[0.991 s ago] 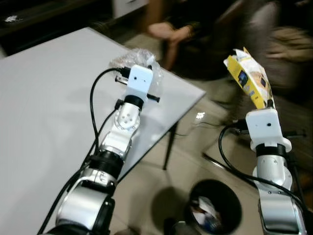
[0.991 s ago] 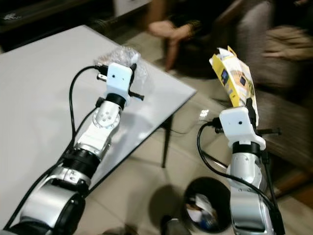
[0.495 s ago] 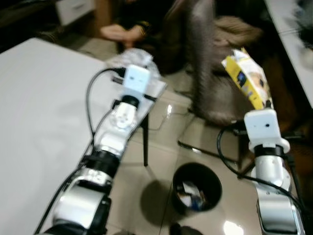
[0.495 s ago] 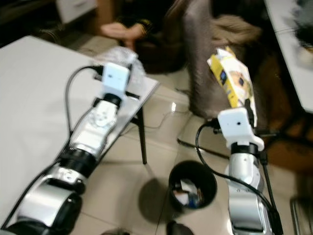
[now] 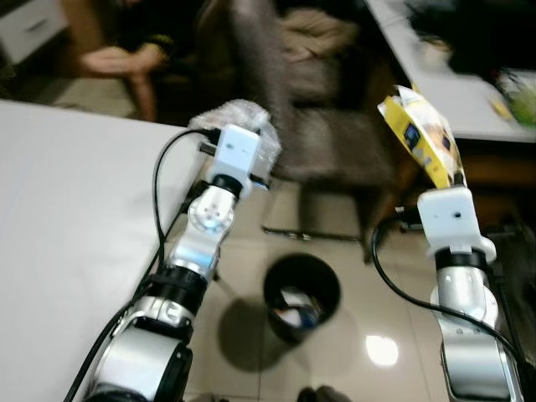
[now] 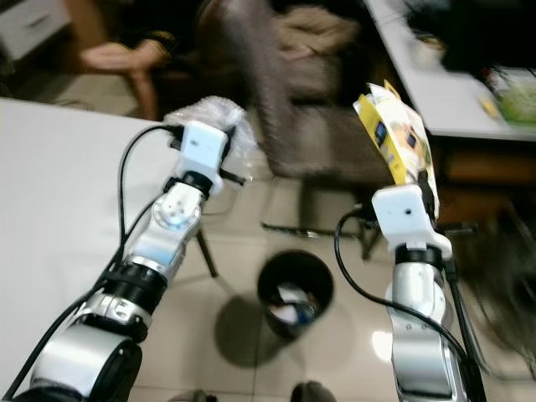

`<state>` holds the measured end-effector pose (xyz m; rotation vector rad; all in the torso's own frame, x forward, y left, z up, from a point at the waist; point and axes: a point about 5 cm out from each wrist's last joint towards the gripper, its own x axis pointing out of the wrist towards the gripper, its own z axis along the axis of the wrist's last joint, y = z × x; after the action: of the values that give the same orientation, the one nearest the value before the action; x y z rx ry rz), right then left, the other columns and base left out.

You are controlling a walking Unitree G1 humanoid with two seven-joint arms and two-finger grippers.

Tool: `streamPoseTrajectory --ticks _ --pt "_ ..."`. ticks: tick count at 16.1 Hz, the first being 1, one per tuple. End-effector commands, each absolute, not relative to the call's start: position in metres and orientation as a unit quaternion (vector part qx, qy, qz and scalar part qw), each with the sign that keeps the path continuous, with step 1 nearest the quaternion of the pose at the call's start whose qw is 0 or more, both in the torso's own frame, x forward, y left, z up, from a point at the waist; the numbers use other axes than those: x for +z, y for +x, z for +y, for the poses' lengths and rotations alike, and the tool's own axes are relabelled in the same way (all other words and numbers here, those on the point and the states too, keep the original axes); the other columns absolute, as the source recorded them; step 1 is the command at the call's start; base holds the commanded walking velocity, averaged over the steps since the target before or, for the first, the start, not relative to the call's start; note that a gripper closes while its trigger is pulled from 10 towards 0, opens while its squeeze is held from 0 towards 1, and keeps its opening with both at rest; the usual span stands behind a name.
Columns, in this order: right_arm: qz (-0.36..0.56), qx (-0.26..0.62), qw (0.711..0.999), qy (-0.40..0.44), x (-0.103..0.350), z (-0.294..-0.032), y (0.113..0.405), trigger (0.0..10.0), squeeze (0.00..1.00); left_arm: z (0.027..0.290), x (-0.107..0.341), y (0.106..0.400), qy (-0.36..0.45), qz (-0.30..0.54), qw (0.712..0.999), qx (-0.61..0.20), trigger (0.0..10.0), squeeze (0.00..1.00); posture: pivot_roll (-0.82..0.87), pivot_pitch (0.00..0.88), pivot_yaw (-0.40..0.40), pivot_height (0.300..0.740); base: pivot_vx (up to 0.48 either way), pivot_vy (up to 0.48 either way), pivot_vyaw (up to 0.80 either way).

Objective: Picking trash to rubbish bin

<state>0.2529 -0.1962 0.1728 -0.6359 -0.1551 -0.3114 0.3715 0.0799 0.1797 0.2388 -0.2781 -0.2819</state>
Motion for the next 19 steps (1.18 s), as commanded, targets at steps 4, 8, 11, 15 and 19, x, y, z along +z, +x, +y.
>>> streamPoseTrajectory --ticks 4,8,11,15,19 --pt "-0.084 -0.155 0.936 -0.305 0.178 -0.196 0.253 10.0 0.00 0.071 0.181 0.369 0.117 -0.139 0.970 -0.161 0.2 0.00 0.07 0.110 0.006 0.740 0.000 0.000 -0.80" --pt "-0.086 -0.152 0.937 -0.303 0.177 -0.195 0.251 10.0 0.00 0.069 0.176 0.366 0.118 -0.133 0.970 -0.167 0.7 0.00 0.07 0.112 0.007 0.740 0.000 0.000 -0.60" --pt "-0.081 -0.147 0.937 -0.306 0.172 -0.193 0.249 10.0 0.00 0.068 0.169 0.364 0.121 -0.122 0.970 -0.170 0.8 0.00 0.07 0.113 0.008 0.740 0.000 0.000 0.00" --pt "-0.040 -0.147 0.955 -0.255 0.145 -0.193 0.246 10.0 0.00 0.071 0.129 0.356 0.130 -0.054 0.971 -0.194 8.8 0.00 0.08 0.109 0.009 0.740 0.000 0.000 0.00" --pt "0.017 -0.153 0.974 -0.168 0.110 -0.196 0.236 10.0 0.00 0.090 0.091 0.347 0.119 0.015 0.977 -0.174 10.0 0.00 0.07 0.102 0.012 0.740 0.000 0.000 0.00"
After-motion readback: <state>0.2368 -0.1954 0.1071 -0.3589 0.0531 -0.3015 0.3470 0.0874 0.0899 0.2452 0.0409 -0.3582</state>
